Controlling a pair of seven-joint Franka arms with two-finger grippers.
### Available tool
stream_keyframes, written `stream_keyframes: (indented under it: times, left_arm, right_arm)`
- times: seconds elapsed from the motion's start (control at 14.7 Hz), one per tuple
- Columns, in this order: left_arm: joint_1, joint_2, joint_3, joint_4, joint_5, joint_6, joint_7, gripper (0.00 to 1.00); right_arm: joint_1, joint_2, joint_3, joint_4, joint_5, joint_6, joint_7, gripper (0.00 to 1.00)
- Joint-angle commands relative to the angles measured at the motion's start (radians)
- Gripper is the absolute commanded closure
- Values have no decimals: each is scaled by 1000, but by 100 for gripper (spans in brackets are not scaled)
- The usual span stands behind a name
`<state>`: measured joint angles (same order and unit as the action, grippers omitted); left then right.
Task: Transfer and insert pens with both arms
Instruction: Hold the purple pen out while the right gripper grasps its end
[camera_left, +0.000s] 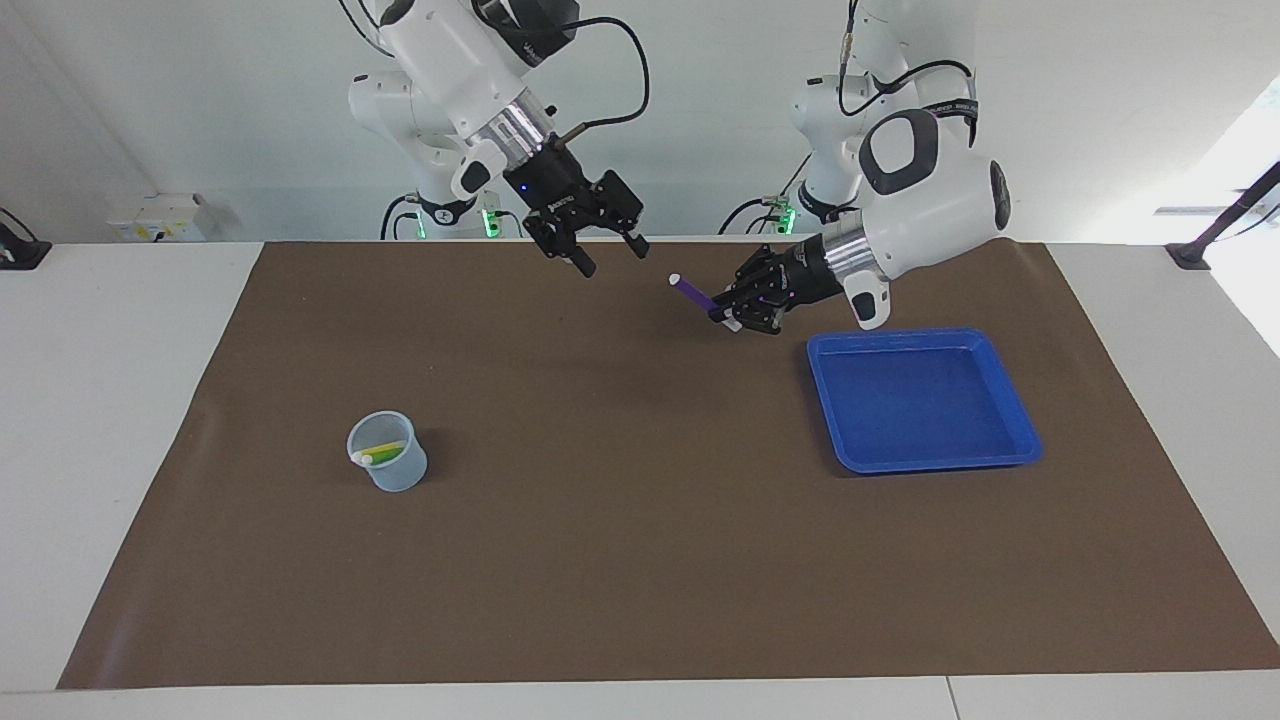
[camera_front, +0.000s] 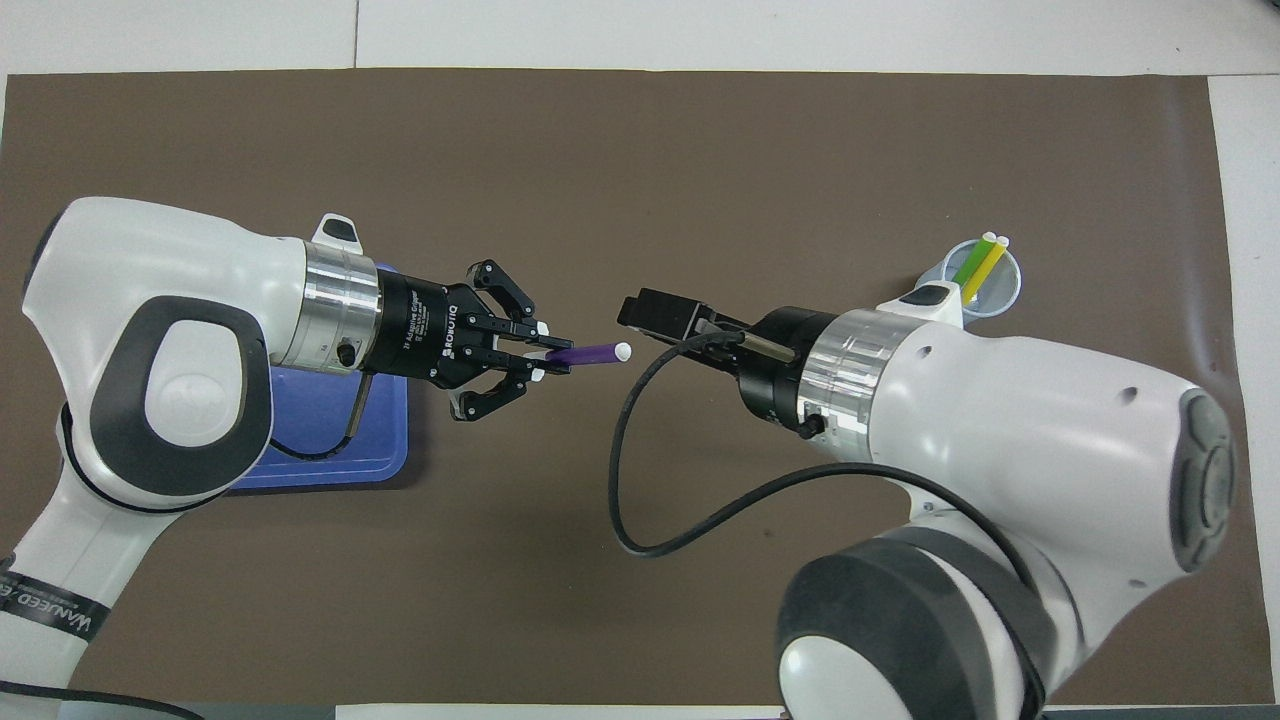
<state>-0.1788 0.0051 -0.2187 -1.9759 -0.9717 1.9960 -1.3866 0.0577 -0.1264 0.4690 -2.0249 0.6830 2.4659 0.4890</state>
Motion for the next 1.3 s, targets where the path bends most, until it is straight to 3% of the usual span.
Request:
stream_keyframes:
  times: [0.0, 0.34, 0.75, 1.23]
  left_arm:
    - [-44, -76, 13, -90, -56, 73, -14, 100]
    - [-50, -83, 13, -98, -62, 80, -14, 100]
    - [-50, -85, 13, -100, -64, 89, -14, 100]
    - [-53, -83, 13, -100, -68, 98, -14, 100]
  right_arm:
    - [24, 34, -1, -5, 9, 42, -23, 10]
    - [21, 37, -1, -3, 3, 27, -38, 18]
    - [39, 25, -3, -17, 3, -18, -33, 20]
    - [39, 25, -3, -14, 1, -35, -38, 41]
